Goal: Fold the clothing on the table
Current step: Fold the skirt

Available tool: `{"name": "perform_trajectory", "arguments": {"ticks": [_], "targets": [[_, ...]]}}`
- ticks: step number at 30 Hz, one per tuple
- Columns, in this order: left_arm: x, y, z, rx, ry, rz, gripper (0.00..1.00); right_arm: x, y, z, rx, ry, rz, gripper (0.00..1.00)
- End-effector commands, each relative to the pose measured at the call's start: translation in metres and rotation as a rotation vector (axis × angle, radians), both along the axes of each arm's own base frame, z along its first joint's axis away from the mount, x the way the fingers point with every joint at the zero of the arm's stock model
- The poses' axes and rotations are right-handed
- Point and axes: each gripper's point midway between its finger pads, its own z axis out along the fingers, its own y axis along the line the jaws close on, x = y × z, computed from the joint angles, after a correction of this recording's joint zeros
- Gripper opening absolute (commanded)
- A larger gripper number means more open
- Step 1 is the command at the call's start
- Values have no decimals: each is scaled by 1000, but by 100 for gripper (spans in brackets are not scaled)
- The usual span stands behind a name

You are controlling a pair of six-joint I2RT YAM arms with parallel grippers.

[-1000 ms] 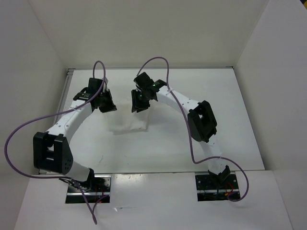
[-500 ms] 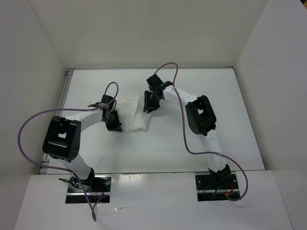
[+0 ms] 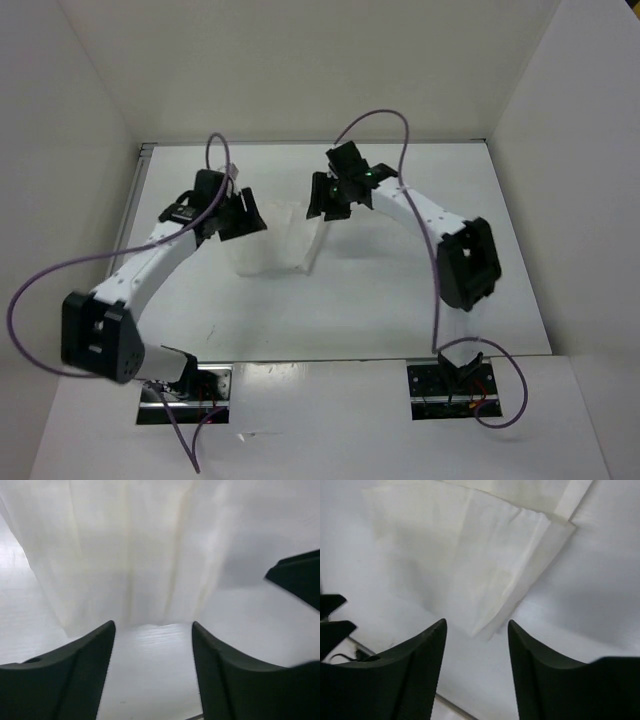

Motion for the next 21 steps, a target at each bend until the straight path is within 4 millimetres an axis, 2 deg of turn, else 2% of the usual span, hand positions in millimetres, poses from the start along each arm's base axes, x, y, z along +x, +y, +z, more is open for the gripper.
{"name": "perform_trajectory", "arguments": {"ticks": [1,2,3,4,5,6,7,8,9,10,11,12,13,14,18,21], "targets": [[-8,8,83,-3,-232,-21,72,-8,-26,97,86,-218,-54,61],[-15,6,83,-22,-232,-39,77,-16,-38,85,73,-201,-67,65],[-24,4,91,-61,-246,-29,79,-25,-48,100,90,-229,-77,69],[-30,2,92,-89,-248,-28,79,-30,-55,100,100,-231,-82,71],[-41,2,74,-107,-210,-22,79,-42,-60,84,91,-201,-73,74],[-54,-4,85,-159,-253,-35,82,-50,-69,93,104,-223,-83,78],[-62,-3,81,-197,-234,3,82,-58,-71,90,105,-213,-76,82],[-70,-2,78,-217,-239,18,82,-67,-76,76,97,-188,-83,83],[-86,5,71,-225,-246,46,82,-76,-78,81,119,-191,-83,83],[-94,9,69,-245,-241,87,82,-81,-79,80,135,-190,-82,90],[-106,15,79,-266,-294,106,83,-89,-83,67,128,-166,-89,91],[-115,22,74,-256,-284,138,83,-96,-86,72,147,-171,-102,91],[-122,24,70,-264,-280,147,83,-100,-89,69,145,-168,-103,91],[-129,28,81,-285,-328,162,85,-107,-92,59,139,-141,-113,91],[-137,28,80,-321,-327,187,85,-120,-104,53,126,-134,-129,93],[-136,26,66,-322,-273,197,82,-126,-108,51,113,-125,-123,93]]}}
